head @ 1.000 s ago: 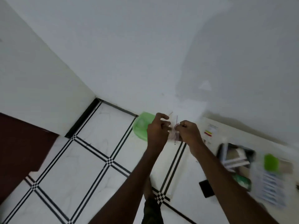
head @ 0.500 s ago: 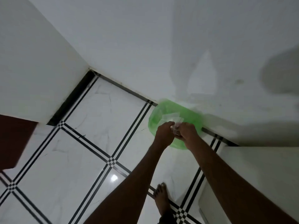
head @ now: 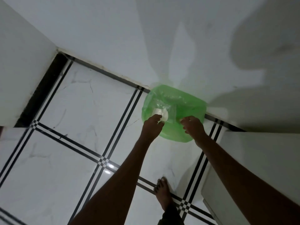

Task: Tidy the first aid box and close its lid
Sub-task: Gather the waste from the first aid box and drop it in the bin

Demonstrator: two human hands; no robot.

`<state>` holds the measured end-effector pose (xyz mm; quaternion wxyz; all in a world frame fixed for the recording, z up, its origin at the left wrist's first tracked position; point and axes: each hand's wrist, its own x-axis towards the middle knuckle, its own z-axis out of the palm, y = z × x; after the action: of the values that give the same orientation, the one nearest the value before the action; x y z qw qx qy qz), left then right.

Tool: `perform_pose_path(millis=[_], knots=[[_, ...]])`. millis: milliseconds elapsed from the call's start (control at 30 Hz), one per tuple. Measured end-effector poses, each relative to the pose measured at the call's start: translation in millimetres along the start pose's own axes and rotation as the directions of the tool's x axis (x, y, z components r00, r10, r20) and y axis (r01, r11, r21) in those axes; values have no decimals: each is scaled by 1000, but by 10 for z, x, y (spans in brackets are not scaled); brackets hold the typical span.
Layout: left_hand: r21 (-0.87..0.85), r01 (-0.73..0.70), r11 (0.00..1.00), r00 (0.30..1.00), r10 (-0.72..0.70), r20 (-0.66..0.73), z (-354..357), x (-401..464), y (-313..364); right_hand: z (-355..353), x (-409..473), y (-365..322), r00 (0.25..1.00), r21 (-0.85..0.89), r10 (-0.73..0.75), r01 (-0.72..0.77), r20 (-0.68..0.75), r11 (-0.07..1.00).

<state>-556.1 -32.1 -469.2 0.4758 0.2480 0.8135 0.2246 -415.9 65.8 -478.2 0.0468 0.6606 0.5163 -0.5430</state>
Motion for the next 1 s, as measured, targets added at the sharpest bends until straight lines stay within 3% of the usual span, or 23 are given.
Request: perform_pose_path(millis=[167,367,600,833,1000], knots=[[-99,-38,994,995,29,-95,-227,-598,441,-410,-755,-235,997,-13,-57,57,-51,998],[57,-19,998,999,22,-42,-151,-855,604,-619,-1107,-151,996,-57,-84,83,-9,995],[251,-20,968,999,9,45,321,131,137,-272,-264,95,994,-96,-95,100,56,990],[556,-128,821,985,38,170,785,1268,-373,263,676,355,986,-209,-111,135,120,969],[572,-133,809,966,-23,256,995,1568,-600,393,1012,544,992,-241,-67,92,109,966]])
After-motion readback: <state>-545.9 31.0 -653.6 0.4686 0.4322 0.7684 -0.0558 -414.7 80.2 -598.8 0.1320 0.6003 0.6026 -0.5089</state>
